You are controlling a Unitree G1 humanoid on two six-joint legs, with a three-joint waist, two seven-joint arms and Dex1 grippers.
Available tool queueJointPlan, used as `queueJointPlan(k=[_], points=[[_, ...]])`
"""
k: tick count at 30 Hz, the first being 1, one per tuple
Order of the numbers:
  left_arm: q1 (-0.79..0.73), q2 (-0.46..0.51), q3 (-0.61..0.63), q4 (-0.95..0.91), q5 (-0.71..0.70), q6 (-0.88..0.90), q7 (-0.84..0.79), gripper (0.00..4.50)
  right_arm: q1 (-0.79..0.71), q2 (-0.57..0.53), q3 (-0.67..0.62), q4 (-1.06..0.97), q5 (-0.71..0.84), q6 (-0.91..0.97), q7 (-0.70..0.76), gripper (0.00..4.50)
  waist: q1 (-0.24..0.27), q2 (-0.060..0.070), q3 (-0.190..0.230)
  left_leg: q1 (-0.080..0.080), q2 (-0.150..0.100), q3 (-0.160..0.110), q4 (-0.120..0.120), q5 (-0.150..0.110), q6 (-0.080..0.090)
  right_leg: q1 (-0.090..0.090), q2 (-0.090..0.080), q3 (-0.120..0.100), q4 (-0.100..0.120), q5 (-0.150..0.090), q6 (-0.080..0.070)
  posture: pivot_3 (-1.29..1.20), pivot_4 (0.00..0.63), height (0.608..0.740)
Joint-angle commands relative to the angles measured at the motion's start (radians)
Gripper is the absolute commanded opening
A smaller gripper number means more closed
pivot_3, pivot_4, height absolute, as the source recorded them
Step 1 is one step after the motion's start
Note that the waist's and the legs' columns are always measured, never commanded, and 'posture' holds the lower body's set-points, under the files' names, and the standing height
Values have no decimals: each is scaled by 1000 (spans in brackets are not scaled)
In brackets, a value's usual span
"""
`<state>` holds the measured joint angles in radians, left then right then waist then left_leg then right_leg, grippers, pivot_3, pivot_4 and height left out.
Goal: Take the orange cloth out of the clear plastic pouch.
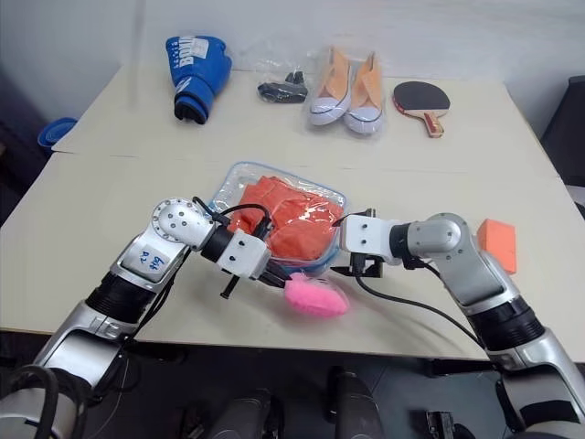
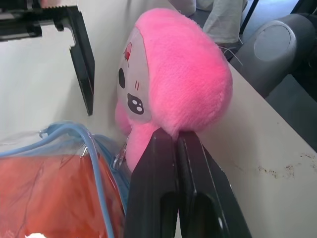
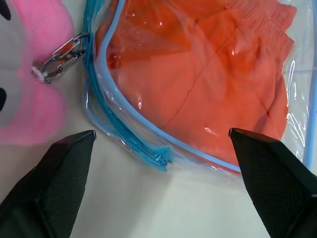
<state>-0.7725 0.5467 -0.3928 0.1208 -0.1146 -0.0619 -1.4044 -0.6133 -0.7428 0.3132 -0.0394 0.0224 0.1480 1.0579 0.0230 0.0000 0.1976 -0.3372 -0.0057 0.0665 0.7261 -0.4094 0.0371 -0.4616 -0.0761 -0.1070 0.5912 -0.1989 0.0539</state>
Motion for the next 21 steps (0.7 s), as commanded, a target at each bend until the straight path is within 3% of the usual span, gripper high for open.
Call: queueJointPlan(k=[1,3,6,13,19,21], points=[[7,1,24,-46,-15,11,12,21,-32,47,8,-16,-2,-17,7,4500,-1,0,0,0,0,0,0,0,0,0,0,0,0,0,0,0,150,740],[11,3,24,-51,-13,13,16,21,-37,70,11,-11,-5,-18,12,4500,-2,0,0,0,0,0,0,0,0,0,0,0,0,0,0,0,150,740],[17,5,23,-59,-9,17,24,0,-37,87,11,-4,-7,-32,21,3877,-2,0,0,0,1,0,0,0,0,0,0,0,0,0,0,0,150,740],[29,8,25,-69,-5,26,35,0,-23,82,17,8,-31,-73,42,1511,-1,0,0,0,0,0,0,0,0,0,-1,0,0,0,0,0,150,740],[39,24,41,-66,-14,44,45,0,-8,55,6,33,-56,-154,60,1511,-2,0,0,0,0,0,0,0,0,0,-1,0,0,0,0,0,150,740],[41,25,45,-67,-15,49,48,0,-1,50,-2,30,-37,-149,79,1137,-2,0,0,0,0,0,0,0,0,0,-1,0,0,0,0,0,150,740]])
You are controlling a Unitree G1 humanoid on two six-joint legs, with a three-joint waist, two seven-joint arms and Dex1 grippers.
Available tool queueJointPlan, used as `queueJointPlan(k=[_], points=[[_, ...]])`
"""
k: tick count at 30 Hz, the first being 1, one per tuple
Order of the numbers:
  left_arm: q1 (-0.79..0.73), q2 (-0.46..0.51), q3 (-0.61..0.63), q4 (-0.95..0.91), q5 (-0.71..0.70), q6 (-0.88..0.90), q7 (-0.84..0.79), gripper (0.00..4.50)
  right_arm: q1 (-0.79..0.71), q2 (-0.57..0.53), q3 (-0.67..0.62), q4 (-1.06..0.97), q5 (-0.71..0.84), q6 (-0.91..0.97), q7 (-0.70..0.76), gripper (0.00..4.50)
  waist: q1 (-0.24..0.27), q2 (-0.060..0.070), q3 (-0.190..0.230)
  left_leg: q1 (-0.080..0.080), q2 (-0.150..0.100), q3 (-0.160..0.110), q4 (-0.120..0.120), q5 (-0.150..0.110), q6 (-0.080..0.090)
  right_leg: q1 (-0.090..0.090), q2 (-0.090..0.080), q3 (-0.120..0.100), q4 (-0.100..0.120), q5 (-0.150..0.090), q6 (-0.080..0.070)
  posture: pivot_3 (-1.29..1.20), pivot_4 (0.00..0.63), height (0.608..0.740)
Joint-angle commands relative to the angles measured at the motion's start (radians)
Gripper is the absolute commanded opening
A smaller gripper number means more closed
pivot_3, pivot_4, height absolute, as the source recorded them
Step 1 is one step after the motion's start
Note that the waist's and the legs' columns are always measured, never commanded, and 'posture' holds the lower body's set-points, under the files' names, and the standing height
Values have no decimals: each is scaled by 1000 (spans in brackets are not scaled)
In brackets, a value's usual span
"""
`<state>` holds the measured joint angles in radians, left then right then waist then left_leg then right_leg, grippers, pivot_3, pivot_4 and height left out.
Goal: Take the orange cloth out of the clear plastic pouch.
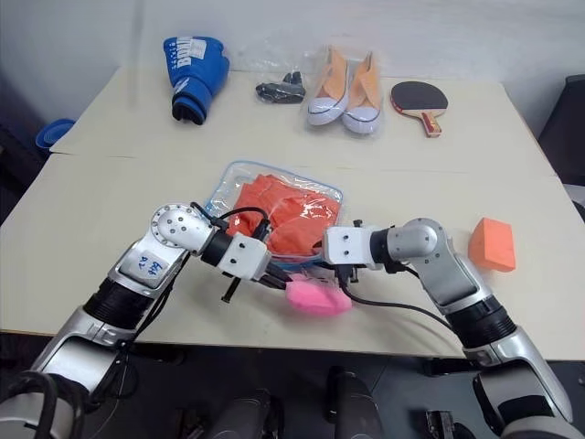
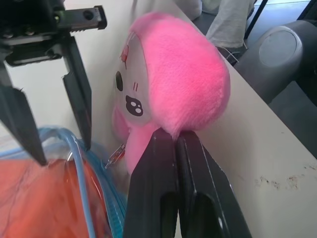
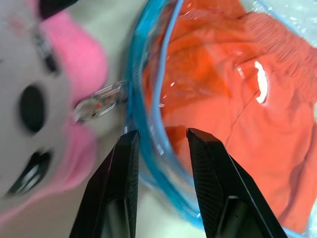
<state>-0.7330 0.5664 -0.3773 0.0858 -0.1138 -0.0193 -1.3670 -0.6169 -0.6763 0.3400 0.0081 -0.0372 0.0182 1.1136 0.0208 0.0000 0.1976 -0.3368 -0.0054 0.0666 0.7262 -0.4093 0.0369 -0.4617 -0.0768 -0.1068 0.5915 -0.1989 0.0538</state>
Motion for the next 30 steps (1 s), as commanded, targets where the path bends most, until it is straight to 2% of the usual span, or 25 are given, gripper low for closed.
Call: queueJointPlan(k=[1,4,13,18,25,30], points=[[2,4,32,-34,-16,11,13,0,5,-19,-28,-19,23,-22,29,924,0,0,0,0,0,0,0,0,0,0,0,0,0,0,0,0,150,740],[2,-1,36,-39,-19,26,19,0,6,-16,-26,-12,11,-32,21,45,1,0,0,0,0,0,0,0,0,0,0,0,0,0,0,0,150,740],[7,1,48,-56,-35,74,31,0,3,-22,-16,5,-37,-80,-13,45,1,0,0,0,0,0,0,0,0,0,-1,0,0,0,0,0,150,740],[18,27,121,-107,-120,265,50,0,0,-104,-51,47,-62,-250,2,45,2,0,0,0,0,0,0,0,0,0,0,1,0,0,0,0,150,740],[67,119,274,-194,-272,560,103,0,-16,-250,-96,180,-69,-602,6,45,-3,0,0,0,1,0,0,0,0,0,-2,2,-1,0,0,0,150,740],[150,195,354,-199,-295,608,142,0,-18,-308,-131,259,-41,-722,9,45,-10,0,0,1,1,0,0,0,-1,0,-3,2,-1,0,0,0,150,740]])
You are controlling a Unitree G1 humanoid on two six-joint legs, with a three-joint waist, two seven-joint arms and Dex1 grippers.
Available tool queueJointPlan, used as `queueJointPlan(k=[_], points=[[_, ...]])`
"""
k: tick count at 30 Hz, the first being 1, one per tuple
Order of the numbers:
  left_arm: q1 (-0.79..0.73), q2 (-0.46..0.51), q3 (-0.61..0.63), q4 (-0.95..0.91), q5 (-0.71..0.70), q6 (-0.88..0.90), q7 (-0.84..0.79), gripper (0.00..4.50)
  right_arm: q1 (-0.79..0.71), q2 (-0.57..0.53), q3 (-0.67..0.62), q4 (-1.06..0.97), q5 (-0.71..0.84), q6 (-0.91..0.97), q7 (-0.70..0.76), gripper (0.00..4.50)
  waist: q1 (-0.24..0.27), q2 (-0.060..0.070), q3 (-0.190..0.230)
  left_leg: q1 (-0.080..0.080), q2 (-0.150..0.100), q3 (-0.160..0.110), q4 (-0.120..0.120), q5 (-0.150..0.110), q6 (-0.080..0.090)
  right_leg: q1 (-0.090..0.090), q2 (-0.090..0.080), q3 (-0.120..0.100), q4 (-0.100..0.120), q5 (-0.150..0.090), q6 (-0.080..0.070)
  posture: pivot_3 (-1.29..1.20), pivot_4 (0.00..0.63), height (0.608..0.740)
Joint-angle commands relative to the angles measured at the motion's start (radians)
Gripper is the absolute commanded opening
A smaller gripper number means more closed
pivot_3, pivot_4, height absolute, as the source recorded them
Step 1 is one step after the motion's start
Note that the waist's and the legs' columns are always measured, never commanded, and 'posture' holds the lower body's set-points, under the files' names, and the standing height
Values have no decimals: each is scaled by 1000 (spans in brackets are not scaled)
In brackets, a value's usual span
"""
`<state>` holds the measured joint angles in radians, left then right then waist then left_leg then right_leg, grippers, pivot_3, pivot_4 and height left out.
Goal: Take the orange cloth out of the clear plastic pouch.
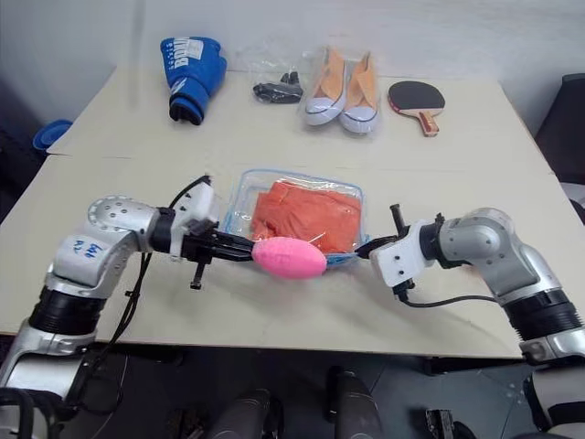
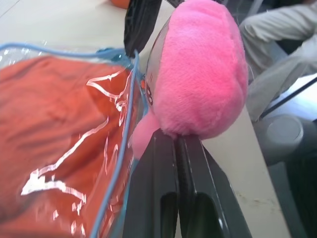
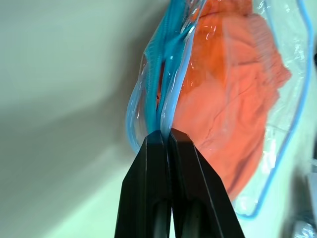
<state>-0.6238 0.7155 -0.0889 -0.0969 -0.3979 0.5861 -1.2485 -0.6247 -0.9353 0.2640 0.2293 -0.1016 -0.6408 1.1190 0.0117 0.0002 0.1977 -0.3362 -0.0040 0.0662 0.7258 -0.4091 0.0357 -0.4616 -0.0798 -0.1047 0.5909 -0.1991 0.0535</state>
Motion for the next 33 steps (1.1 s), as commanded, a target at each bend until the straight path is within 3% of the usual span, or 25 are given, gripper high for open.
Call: queueJointPlan(k=[1,10,17,23,32,33], points=[[62,59,76,-14,-6,-4,31,0,-7,-58,-59,47,31,-78,5,45,-3,0,0,0,0,0,0,0,0,0,0,0,0,0,0,0,150,740],[154,168,231,107,-25,16,111,0,75,-157,-96,101,53,-215,-12,45,-11,0,0,0,1,-1,-1,0,-2,0,0,-1,0,-1,-1,0,150,740],[63,201,305,272,-48,54,158,0,122,-182,-115,96,58,-240,-31,45,-11,0,0,1,1,-1,-1,0,-3,0,0,-1,0,-1,-2,0,150,740],[23,265,302,469,3,-23,125,0,139,-209,-124,81,76,-250,-36,45,-16,1,0,1,2,0,-2,0,-4,-1,1,-1,1,-1,-2,0,150,740],[131,191,249,278,-45,10,115,0,213,-153,-137,-111,176,-12,-68,45,-9,1,0,1,2,0,-2,0,-5,-1,0,-1,1,-2,-3,0,150,740],[133,179,250,273,-51,20,121,438,220,-145,-140,-136,188,32,-73,451,-8,1,0,1,2,0,-2,0,-5,-1,0,-1,1,-2,-3,0,150,740]])
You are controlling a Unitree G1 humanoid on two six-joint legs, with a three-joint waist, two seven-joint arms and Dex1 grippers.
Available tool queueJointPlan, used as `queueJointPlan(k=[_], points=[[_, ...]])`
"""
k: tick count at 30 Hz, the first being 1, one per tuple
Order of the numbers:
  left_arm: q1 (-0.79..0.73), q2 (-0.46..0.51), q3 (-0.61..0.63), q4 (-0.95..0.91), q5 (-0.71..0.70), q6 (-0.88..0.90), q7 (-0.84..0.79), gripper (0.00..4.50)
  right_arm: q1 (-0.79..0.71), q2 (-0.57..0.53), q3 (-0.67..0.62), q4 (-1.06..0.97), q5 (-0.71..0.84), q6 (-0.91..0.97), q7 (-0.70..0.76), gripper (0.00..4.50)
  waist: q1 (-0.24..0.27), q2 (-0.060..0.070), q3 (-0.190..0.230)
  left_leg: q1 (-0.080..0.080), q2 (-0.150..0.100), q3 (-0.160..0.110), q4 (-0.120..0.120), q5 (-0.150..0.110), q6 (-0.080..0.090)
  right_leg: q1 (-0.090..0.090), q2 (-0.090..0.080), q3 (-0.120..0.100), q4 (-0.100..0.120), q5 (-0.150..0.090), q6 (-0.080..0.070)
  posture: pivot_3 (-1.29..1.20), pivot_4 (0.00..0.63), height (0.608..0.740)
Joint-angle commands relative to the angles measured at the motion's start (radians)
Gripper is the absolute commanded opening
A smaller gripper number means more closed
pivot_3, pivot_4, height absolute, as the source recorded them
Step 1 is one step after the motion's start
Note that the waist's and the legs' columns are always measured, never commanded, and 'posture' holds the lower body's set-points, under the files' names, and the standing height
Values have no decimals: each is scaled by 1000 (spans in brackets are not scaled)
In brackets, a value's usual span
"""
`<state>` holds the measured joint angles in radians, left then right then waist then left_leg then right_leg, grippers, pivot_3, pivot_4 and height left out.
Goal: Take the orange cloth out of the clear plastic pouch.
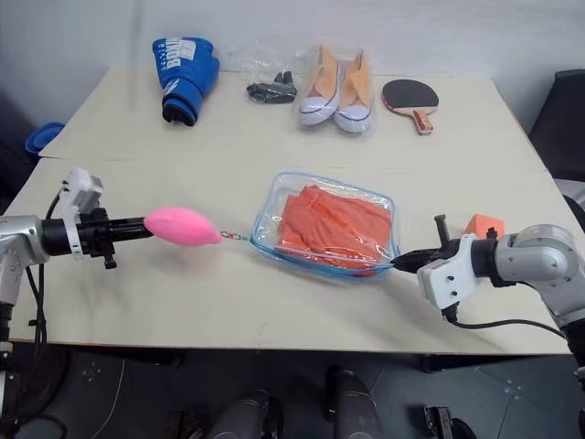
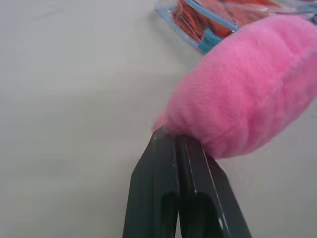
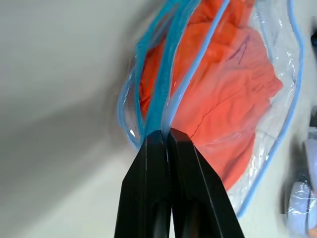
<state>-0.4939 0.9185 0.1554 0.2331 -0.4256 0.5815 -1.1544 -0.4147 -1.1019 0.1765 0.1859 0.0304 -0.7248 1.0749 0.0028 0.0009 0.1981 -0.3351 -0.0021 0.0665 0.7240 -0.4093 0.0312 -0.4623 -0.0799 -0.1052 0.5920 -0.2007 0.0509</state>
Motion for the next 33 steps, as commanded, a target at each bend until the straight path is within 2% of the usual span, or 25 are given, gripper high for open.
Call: queueJointPlan(k=[1,4,8,13,14,15,17,20,23,25,27,29,31,33], points=[[5,-32,8,-60,-28,32,30,589,16,27,-55,-111,67,150,-31,612,0,0,0,0,0,0,1,0,0,0,0,0,0,0,0,0,150,740],[23,-34,12,-82,-31,28,19,1342,49,24,-75,-163,88,217,-28,1437,-2,0,0,0,0,0,1,0,0,0,0,0,1,0,0,0,150,740],[57,-11,17,-64,-8,-11,6,2510,118,10,-136,-251,144,320,-17,2766,-2,0,0,0,0,0,0,0,0,0,0,0,1,0,0,0,150,740],[38,37,30,60,59,-115,33,4055,241,17,-255,-429,270,549,-44,4439,0,0,0,0,0,0,0,0,0,0,0,0,1,0,0,0,150,740],[15,49,33,106,71,-134,37,4362,270,21,-280,-474,303,604,-52,4500,1,0,0,0,0,0,0,0,0,0,0,0,1,0,0,0,150,740],[-30,62,31,173,96,-168,55,4463,294,31,-308,-518,342,664,-72,4500,5,0,0,0,0,-1,0,0,0,0,0,0,1,0,0,0,150,740],[-134,67,18,281,133,-218,87,4463,316,48,-349,-575,392,754,-106,4500,12,-1,0,0,0,-1,0,0,0,0,1,-1,1,0,0,0,150,740],[-310,25,-9,334,144,-224,99,4463,314,72,-379,-625,429,851,-146,4500,28,-2,-1,0,-1,-1,1,0,0,0,1,-1,1,0,0,0,150,740],[-448,-104,-99,141,109,-199,53,4463,310,90,-378,-661,437,913,-168,4500,46,-3,-2,-1,-3,-1,0,-1,2,1,1,-2,1,1,1,0,150,740],[-448,-160,-180,7,130,-245,3,4463,316,96,-379,-693,461,964,-168,4500,55,-3,-2,-2,-5,-1,2,0,4,1,1,-3,-1,1,3,0,150,740],[-400,-180,-286,-105,201,-390,-70,4463,324,97,-391,-739,528,1041,-166,4500,46,-3,-2,-2,-5,3,1,-1,5,1,1,-2,-1,2,3,0,150,740],[-366,-183,-378,-120,305,-607,-110,4463,334,94,-413,-787,611,1124,-172,4500,24,-3,-2,0,-4,6,0,-1,5,1,2,-2,-2,2,3,0,150,740],[-375,-178,-453,-22,440,-863,-92,4463,354,87,-431,-832,647,1166,-172,4500,16,-3,-1,2,-2,9,-2,-1,4,0,2,-3,-2,2,3,0,150,740],[-401,-188,-486,72,504,-998,-69,4463,371,91,-450,-865,670,1200,-183,4500,17,-3,-1,3,1,10,-2,0,0,0,3,-2,-1,3,-1,0,150,740]])
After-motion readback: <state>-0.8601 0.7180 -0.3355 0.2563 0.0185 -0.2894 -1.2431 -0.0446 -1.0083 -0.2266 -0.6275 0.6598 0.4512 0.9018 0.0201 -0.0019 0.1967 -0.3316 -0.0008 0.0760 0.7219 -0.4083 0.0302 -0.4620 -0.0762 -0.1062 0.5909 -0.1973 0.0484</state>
